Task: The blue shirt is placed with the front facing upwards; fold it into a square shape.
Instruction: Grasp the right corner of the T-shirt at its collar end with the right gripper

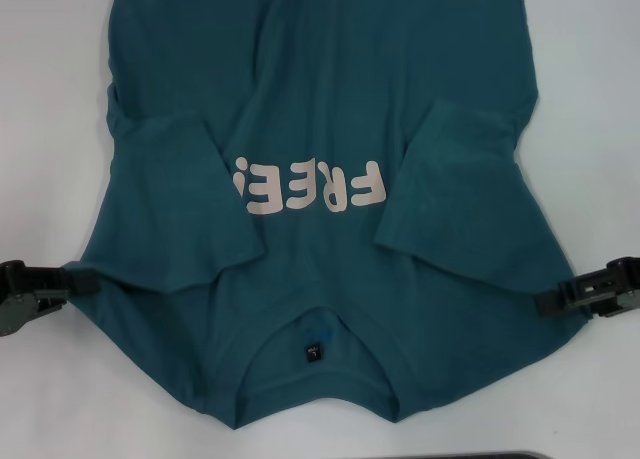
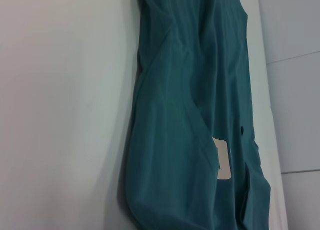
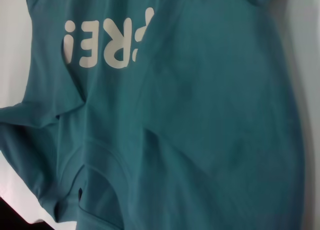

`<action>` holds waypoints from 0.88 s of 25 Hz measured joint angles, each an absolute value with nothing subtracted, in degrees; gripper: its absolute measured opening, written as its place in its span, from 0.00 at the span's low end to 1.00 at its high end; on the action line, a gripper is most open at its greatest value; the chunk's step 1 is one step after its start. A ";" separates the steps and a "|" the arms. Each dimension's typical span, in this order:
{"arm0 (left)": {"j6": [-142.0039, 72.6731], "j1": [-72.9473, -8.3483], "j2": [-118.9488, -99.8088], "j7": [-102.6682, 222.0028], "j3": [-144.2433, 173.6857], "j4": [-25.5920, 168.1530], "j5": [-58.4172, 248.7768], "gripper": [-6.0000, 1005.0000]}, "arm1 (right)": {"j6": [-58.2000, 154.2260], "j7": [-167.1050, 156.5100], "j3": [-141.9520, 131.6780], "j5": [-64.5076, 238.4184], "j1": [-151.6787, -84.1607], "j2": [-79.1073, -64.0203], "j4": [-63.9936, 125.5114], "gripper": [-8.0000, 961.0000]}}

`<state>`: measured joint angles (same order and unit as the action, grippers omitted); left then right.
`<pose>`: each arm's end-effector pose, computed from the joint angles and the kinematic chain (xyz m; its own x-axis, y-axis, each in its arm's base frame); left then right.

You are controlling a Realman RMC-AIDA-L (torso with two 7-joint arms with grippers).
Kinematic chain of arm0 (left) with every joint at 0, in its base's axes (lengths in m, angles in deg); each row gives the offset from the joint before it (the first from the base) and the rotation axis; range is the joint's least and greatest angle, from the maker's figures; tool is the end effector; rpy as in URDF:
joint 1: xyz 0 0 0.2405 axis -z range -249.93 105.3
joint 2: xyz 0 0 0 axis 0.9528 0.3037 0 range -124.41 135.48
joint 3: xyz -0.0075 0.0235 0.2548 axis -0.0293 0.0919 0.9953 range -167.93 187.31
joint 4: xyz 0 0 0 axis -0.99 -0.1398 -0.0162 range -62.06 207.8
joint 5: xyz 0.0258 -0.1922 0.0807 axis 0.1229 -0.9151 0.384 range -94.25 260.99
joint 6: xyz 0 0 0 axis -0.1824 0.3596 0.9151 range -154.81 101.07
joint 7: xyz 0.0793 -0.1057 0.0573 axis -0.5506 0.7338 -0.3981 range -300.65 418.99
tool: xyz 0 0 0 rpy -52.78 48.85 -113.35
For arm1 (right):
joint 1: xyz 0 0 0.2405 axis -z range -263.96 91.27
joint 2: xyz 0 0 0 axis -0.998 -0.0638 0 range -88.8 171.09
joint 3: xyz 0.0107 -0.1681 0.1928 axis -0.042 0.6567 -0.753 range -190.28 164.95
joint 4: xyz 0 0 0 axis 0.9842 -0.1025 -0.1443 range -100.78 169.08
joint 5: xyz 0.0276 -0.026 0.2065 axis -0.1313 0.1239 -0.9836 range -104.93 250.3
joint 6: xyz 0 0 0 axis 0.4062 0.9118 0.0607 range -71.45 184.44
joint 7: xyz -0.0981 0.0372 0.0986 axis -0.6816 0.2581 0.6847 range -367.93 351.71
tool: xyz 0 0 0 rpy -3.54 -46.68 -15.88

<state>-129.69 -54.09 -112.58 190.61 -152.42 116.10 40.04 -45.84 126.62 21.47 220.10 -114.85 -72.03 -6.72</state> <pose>-0.3555 0.2290 0.0396 -0.1224 0.9267 0.3552 0.9630 0.0243 0.2685 0.3349 0.2708 0.0379 0.1040 -0.9946 -0.0003 -0.9944 -0.1040 0.0195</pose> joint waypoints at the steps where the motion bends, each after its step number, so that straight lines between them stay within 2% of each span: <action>1: -129.70 -54.03 -112.58 190.60 -152.36 116.10 40.04 0.04 | -45.82 126.61 21.45 219.89 -114.86 -72.07 -6.71 0.86; 22: -129.89 -53.95 -112.77 190.39 -152.15 116.12 40.04 0.04 | -45.32 125.30 19.62 218.14 -114.41 -72.13 -6.17 0.83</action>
<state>-129.89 -53.95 -112.77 190.39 -152.15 116.12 40.04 -45.32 125.30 19.62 218.14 -114.41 -72.13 -6.17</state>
